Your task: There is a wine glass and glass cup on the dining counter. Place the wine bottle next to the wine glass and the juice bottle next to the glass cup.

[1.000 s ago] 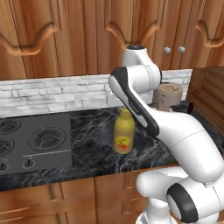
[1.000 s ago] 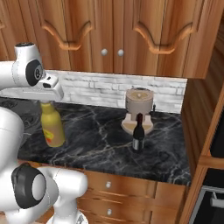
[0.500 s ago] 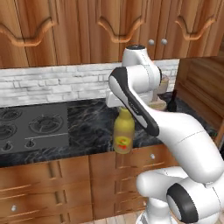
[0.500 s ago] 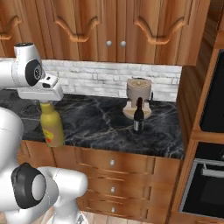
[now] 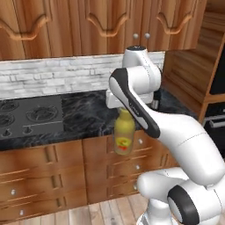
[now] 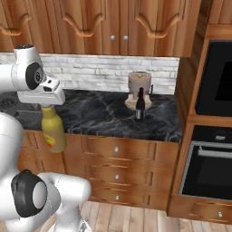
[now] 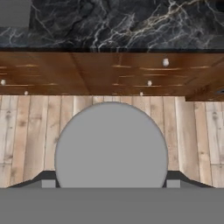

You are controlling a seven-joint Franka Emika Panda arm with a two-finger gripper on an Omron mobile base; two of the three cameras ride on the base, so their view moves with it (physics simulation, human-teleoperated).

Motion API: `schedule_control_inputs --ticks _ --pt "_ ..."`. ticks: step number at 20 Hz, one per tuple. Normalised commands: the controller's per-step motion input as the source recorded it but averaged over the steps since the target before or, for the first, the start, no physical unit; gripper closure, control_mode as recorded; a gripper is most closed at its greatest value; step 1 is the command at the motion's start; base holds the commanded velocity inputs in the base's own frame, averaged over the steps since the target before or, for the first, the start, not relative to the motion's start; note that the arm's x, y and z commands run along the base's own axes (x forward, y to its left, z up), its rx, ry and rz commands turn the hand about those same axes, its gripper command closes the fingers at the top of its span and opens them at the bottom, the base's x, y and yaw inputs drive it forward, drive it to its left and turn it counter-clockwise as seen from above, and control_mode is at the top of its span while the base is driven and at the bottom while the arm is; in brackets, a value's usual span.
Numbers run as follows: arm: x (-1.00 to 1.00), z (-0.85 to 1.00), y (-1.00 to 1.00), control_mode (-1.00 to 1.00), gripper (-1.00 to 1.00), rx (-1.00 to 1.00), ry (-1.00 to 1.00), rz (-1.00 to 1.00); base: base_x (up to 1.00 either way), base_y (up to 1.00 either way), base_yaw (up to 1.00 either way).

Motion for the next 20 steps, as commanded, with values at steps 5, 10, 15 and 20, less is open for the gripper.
schedule_control_inputs --ticks 5,10,15,20 --pt "0.00 0.00 0.00 1.00 1.00 0.00 0.00 0.00 -0.37 -0.08 -0.38" --pt "0.00 0.00 0.00 1.00 1.00 0.00 0.00 0.00 -0.03 0.04 -0.81" --pt "0.00 0.00 0.00 1.00 1.00 0.00 0.00 0.00 0.00 0.11 -0.93" --pt "0.00 0.00 0.00 1.00 1.00 0.00 0.00 0.00 0.00 0.11 -0.94"
